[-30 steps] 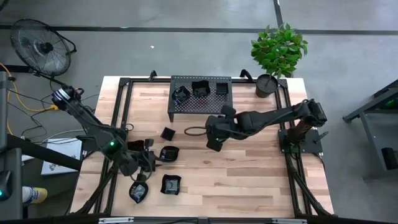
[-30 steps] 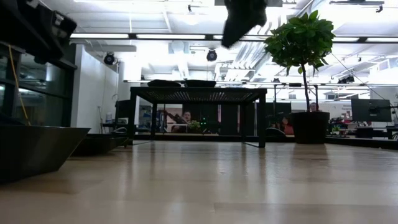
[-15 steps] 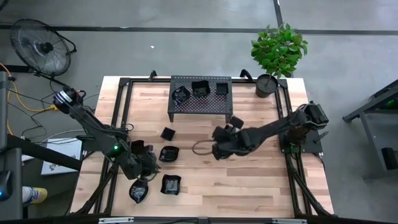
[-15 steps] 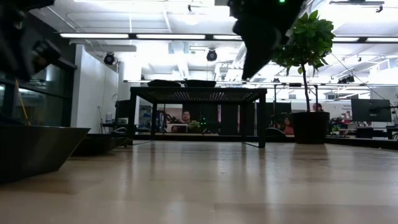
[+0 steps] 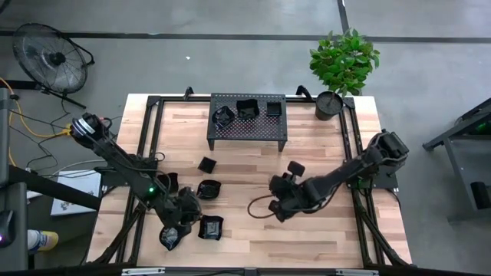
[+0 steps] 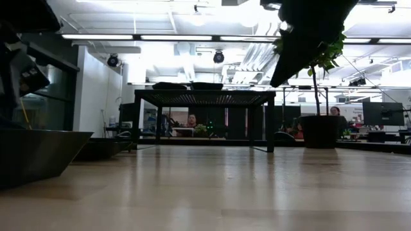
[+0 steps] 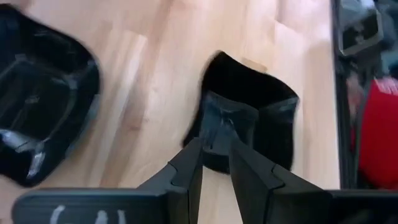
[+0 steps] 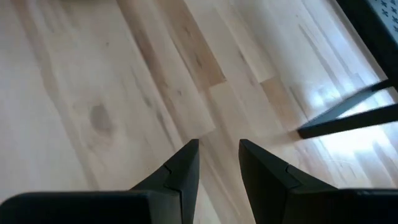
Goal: Pick & Place Mini shaped plates
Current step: Stack the distorted square plate on top of the distorted square plate on the shelf
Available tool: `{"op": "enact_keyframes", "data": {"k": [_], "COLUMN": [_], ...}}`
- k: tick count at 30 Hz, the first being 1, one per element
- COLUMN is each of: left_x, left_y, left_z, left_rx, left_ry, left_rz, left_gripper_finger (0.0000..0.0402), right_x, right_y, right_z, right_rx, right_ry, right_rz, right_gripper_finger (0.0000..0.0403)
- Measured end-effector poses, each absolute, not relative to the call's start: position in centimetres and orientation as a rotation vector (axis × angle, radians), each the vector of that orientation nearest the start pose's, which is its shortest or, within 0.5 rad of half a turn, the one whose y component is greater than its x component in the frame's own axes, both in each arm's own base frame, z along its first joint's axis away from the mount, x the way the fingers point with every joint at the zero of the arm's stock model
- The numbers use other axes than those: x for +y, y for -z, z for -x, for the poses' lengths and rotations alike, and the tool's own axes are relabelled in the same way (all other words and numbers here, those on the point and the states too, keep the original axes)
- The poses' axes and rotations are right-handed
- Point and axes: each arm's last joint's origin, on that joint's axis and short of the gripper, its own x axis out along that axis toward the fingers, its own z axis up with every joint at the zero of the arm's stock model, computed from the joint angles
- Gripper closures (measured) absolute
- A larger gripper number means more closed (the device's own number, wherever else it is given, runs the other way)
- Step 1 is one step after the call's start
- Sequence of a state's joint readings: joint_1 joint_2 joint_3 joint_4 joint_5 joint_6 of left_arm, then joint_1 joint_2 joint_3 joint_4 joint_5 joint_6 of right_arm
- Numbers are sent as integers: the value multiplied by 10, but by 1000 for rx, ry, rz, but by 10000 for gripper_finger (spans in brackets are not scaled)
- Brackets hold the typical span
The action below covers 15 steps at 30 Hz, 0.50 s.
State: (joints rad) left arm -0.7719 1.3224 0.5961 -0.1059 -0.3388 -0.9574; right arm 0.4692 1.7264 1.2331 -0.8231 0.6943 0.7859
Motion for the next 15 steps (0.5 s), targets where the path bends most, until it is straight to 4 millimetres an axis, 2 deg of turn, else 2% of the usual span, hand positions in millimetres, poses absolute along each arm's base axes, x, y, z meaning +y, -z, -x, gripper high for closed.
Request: {"op": "enact_keyframes", "data": {"k": [8,15], "left_x": [-161,-164], "left_y": [-168,-155], "left_z": [-180,-183], "left_rx": [831,876], "left_ry": [-60,-142], "left_rz": [593,667], "left_gripper_finger": [325,325], "right_x": [143,144], "right_y": [-215,-215], "right_z": [-298,-298], "right_rx": [894,899], "right_ry": [551,542], "right_rz": [22,20], "right_gripper_finger": [295,295]}}
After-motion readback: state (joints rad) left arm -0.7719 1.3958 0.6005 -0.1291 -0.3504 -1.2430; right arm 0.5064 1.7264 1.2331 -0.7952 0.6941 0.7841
